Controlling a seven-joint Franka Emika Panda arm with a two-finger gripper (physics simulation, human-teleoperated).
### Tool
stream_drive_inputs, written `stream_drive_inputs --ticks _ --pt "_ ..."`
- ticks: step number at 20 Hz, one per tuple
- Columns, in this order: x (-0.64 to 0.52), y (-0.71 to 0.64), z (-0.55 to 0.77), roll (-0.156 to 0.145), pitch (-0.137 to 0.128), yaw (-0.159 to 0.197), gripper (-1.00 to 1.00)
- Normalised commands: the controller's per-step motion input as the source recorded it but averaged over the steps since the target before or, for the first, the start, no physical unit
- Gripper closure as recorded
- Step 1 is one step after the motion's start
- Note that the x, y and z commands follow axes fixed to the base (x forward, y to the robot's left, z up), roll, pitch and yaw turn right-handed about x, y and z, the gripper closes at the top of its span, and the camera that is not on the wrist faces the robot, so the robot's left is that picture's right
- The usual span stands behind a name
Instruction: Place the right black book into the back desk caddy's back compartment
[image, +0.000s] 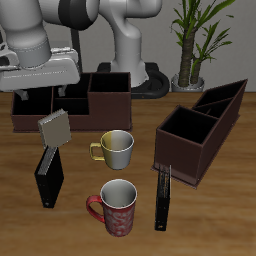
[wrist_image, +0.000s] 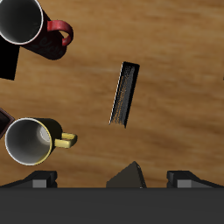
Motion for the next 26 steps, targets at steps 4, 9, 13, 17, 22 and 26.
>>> stream_drive_inputs --ticks 4,9,13,17,22,26 --pt "0.27 -0.28 -0.02 -0.026 0.000 -0.026 -1.00" --pt "0.24 -0.20 -0.07 -0.045 -0.017 -0.028 -1.00" --pt "0.13 0.01 -0.10 -0.017 -0.016 -0.023 -1.00" --pt "0.19 0.21 -0.22 -0.013 -0.040 -0.017 -1.00" --pt "0.17 0.24 -0.36 -0.034 -0.015 0.015 -1.00" --pt "0.05 0.08 -0.20 -0.081 -0.039 -0.011 -1.00"
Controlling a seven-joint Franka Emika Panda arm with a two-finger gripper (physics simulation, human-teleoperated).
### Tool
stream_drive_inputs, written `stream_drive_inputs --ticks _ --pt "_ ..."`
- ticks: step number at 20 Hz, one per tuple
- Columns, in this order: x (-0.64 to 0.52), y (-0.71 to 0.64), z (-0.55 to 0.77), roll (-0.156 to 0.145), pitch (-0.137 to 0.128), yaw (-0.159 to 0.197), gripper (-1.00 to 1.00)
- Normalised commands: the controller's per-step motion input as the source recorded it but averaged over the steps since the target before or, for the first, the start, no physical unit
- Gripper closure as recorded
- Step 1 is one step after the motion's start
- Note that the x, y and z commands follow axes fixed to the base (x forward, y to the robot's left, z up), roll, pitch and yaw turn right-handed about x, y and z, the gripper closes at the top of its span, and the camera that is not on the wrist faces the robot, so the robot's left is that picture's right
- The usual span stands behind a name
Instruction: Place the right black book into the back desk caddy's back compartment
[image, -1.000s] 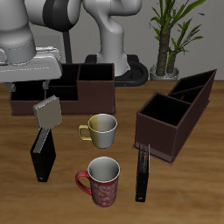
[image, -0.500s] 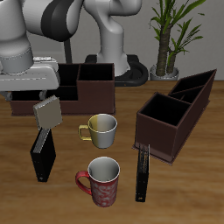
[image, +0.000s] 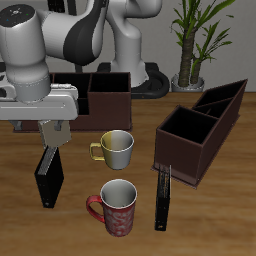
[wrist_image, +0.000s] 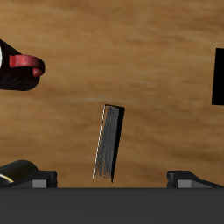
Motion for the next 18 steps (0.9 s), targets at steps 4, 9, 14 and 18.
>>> stream_drive_inputs --ticks 4,9,14,18 --pt "0.03 0.01 -0.22 -0.008 0.003 0.003 -1.00" --pt "0.03 -0.07 -0.17 -0.024 -0.013 -0.033 -1.00" --pt "0.04 -0.03 -0.31 -0.012 0.006 -0.025 -1.00" --pt "0.13 -0.03 -0.38 -0.048 0.004 0.033 -1.00"
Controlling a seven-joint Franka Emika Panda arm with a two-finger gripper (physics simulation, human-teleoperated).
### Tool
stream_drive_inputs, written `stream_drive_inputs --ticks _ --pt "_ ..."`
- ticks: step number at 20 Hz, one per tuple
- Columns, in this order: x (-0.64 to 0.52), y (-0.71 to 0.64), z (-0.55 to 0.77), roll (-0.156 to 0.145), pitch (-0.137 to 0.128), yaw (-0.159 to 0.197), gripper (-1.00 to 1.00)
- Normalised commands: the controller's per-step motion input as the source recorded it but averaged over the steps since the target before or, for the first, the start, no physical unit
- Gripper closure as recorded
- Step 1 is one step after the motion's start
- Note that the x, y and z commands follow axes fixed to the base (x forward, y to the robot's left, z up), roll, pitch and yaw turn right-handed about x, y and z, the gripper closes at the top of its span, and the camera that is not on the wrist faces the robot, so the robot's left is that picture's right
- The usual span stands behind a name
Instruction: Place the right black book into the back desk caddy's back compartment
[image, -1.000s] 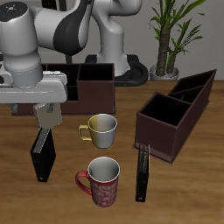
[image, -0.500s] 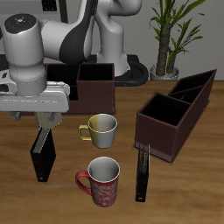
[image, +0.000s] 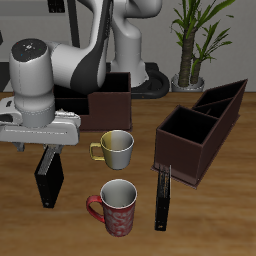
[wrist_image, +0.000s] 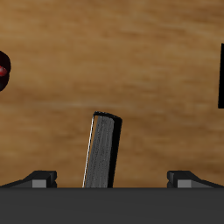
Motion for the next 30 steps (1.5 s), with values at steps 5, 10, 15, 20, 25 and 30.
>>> stream_drive_inputs --ticks 5,10,15,20,25,30 --pt "0.04 0.02 -0.25 -0.007 -0.001 -0.026 -1.00" --pt "0.06 0.09 -0.27 -0.008 0.000 0.035 -1.00" --pt "0.04 0.06 -0.36 0.010 0.041 -0.003 -1.00" --pt "0.05 -0.03 -0.36 0.011 0.060 -0.018 1.00" --pt "-0.03 -0.03 -0.07 -0.001 0.013 -0.003 1.00" --pt "-0.10 -0.01 0.25 -0.013 -0.026 0.003 1.00"
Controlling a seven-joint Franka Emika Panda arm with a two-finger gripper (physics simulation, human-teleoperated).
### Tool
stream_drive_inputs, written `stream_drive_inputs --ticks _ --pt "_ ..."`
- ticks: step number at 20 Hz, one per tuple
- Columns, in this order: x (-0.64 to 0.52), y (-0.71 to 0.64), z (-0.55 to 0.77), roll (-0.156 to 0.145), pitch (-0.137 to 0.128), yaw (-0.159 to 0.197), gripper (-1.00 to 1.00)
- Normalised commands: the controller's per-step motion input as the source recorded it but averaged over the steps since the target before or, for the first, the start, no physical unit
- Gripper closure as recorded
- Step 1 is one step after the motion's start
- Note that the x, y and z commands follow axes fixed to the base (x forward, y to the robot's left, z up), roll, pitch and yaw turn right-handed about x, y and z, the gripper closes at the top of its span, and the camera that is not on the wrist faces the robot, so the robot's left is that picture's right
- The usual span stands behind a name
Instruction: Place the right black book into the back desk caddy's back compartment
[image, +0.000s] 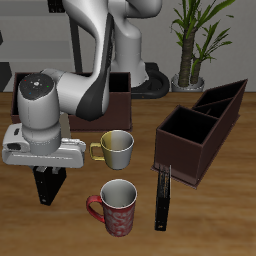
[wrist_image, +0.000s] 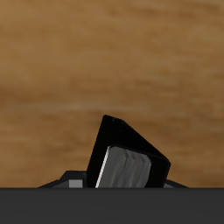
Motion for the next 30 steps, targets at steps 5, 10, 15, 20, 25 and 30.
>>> stream_drive_inputs --ticks 5,10,15,20,25,30 --pt "-0.20 0.01 0.47 -0.008 -0.041 0.017 1.00" --pt "-0.48 -0.02 0.88 -0.001 -0.042 0.069 1.00" --pt "-0.53 -0.01 0.85 0.001 -0.052 0.063 1.00" --pt "-0.86 0.21 0.82 0.049 -0.052 0.098 1.00" --pt "-0.58 0.10 0.39 0.015 -0.037 0.094 1.00" --pt "-0.69 0.15 0.27 0.049 -0.025 0.092 1.00"
